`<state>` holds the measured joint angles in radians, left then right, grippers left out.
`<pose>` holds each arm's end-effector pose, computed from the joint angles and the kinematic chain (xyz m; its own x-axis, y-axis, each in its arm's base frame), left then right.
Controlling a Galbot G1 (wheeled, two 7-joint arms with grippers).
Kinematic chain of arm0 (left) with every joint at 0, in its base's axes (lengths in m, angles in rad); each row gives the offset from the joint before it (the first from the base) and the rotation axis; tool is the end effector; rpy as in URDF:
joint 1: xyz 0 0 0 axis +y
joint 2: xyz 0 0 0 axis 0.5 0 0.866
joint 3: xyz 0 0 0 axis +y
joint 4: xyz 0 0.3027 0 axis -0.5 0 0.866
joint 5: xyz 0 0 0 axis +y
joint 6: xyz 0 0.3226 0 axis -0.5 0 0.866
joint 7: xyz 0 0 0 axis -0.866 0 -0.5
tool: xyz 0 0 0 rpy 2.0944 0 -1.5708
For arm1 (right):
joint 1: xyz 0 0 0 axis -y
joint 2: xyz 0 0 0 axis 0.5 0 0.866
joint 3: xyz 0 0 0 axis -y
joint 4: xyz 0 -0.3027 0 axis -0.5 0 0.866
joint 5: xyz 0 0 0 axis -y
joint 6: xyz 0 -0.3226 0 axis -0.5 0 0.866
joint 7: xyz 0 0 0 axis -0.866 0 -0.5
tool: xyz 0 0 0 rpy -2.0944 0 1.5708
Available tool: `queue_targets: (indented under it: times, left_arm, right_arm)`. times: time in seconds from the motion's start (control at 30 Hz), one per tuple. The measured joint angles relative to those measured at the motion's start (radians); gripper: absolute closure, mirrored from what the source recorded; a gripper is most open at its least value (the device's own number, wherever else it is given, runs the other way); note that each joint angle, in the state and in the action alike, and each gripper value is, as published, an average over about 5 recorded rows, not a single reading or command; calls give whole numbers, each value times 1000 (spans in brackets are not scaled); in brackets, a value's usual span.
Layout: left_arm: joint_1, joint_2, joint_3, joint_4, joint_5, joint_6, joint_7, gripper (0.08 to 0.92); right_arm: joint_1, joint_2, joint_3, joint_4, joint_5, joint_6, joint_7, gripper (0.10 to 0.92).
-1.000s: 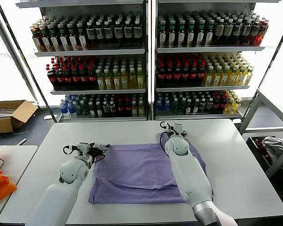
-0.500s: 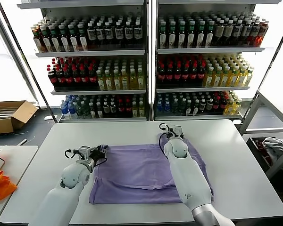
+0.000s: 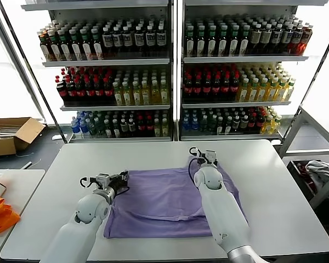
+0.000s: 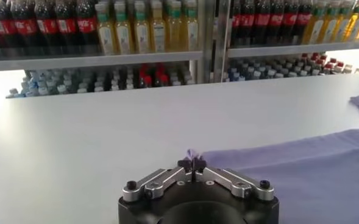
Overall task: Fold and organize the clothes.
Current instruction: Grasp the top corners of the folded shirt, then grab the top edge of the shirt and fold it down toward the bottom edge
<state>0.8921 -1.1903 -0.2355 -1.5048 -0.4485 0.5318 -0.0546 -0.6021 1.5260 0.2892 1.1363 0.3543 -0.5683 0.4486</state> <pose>0.3566 0.0354 -0.2831 -0.8353 0.1709 0.5225 0.1926 0.9812 -0.0131 0.4468 0.0483 -0.2756 -0.8022 0.1700 0.5724 0.1802 0.9828 -0.0392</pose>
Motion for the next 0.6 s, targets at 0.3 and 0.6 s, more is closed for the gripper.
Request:
queue_targets:
  times: [0.3,0.6]
  left_arm:
    - [18,10,-11,-22,12,-51,-13,916]
    - [49,41,-36,-94,32,-84,-22,916]
  right_arm:
    - [-55,-30,-7,130,7,-1,1,911]
    - [-111,-52,-15,299,11,5,1,911]
